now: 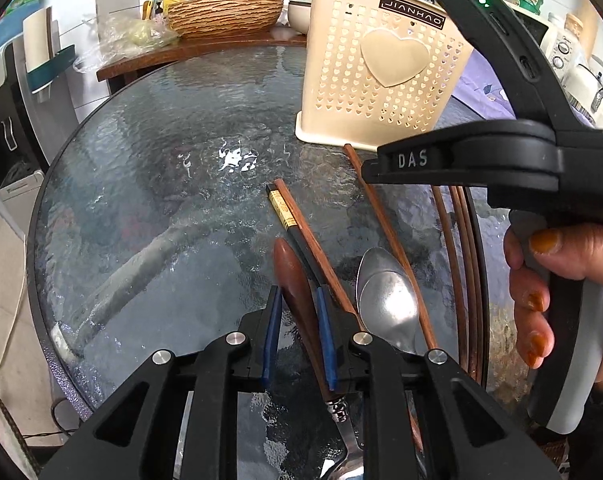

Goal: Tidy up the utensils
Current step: 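Close the left tool on the spoon handle while the right tool grips the brown chopstick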

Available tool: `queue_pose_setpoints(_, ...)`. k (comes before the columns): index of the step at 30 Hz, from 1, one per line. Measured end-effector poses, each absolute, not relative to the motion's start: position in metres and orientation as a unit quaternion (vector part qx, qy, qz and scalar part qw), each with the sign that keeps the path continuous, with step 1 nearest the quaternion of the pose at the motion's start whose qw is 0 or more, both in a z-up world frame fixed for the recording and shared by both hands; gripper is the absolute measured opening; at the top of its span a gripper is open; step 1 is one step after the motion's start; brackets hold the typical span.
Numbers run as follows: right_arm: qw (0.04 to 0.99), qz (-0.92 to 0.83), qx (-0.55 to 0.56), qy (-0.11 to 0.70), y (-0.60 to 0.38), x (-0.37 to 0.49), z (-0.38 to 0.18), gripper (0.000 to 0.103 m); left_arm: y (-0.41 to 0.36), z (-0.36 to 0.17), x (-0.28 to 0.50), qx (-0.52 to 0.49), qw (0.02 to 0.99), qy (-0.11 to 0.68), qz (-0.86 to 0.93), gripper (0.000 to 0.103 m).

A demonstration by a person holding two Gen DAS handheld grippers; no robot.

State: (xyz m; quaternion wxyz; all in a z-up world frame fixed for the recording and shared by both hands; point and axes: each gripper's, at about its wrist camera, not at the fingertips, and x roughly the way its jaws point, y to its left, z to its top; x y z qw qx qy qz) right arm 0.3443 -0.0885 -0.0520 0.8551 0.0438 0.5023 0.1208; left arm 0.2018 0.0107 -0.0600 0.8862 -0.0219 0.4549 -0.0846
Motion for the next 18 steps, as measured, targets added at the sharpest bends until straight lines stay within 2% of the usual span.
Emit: queue_pose_setpoints(18,0.858,0.109,-0.012,0.502,-0.051,0.351,-0.061,0.018,0.013,-0.06,0.205,-0.022,0.886,0.454,-0.087,0.017)
